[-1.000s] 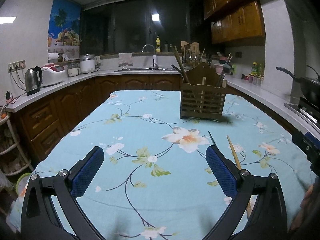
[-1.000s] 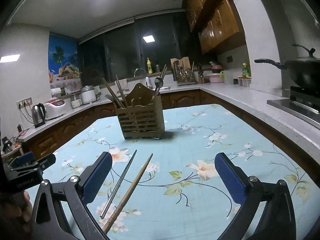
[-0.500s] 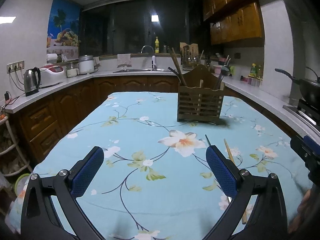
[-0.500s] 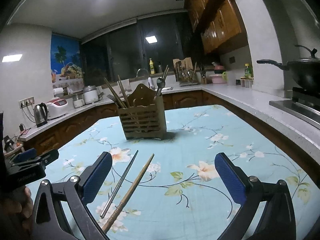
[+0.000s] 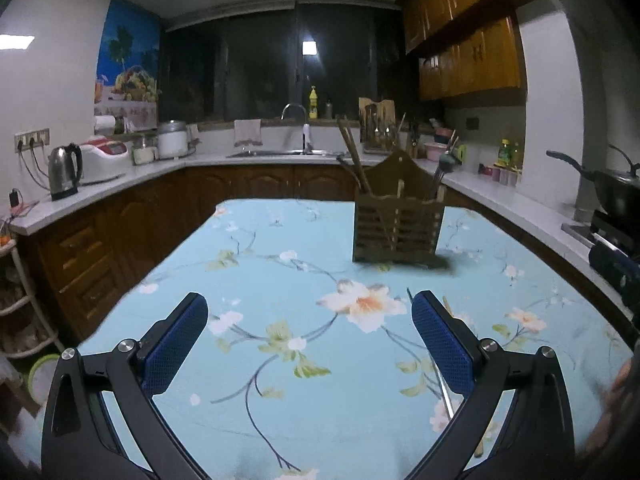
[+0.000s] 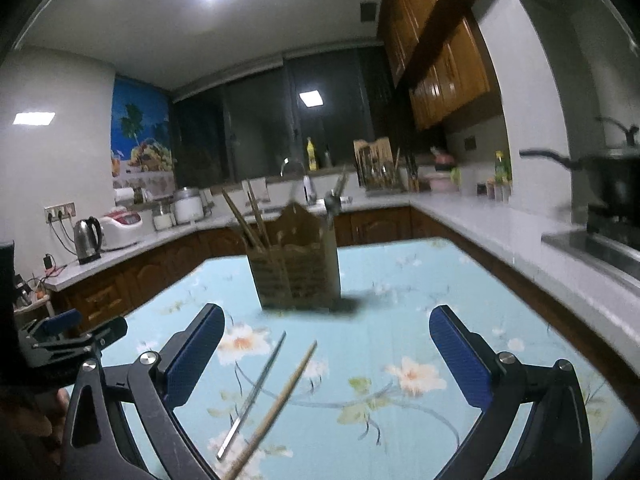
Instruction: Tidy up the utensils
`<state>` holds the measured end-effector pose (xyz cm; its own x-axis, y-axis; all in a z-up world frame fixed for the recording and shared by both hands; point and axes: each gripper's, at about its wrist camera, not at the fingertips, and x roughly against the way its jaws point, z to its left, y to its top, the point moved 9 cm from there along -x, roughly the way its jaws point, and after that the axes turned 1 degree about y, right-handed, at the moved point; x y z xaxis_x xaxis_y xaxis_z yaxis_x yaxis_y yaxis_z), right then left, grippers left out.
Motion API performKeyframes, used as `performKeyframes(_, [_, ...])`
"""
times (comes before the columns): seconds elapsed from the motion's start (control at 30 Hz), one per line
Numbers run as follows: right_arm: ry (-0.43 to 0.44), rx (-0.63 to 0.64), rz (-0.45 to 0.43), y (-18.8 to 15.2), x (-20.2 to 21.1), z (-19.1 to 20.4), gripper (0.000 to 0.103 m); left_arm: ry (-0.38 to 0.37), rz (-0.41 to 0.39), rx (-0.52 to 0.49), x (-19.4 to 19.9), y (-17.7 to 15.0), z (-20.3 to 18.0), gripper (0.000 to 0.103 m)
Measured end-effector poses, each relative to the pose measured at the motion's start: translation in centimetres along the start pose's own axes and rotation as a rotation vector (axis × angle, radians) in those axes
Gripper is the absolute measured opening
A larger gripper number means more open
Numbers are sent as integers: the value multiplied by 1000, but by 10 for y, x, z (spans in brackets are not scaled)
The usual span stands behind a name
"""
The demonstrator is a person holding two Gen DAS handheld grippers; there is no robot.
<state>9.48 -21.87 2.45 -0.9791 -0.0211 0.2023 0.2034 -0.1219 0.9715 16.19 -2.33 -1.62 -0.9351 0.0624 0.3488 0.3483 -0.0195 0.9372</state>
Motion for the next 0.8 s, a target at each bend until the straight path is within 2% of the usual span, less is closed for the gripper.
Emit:
performKeyframes(0.13, [21, -5, -21, 20, 2, 4, 103, 13, -43, -28, 8, 17, 1, 103])
performKeyframes(0.23, [19, 9, -17, 23, 0, 9, 103, 17, -18, -11, 7, 20, 3, 103])
performKeyframes(0.3, [10, 10, -18, 19, 1, 11, 103, 20, -5, 10, 5, 17, 3, 103])
performKeyframes(0.57, [-13, 16, 8, -5, -3, 10, 103, 15, 33, -36, 1, -3, -8, 103])
performKeyframes(0.8, [-28, 14, 33, -17, -3, 2, 103, 25, 31, -31, 4, -6, -10, 103])
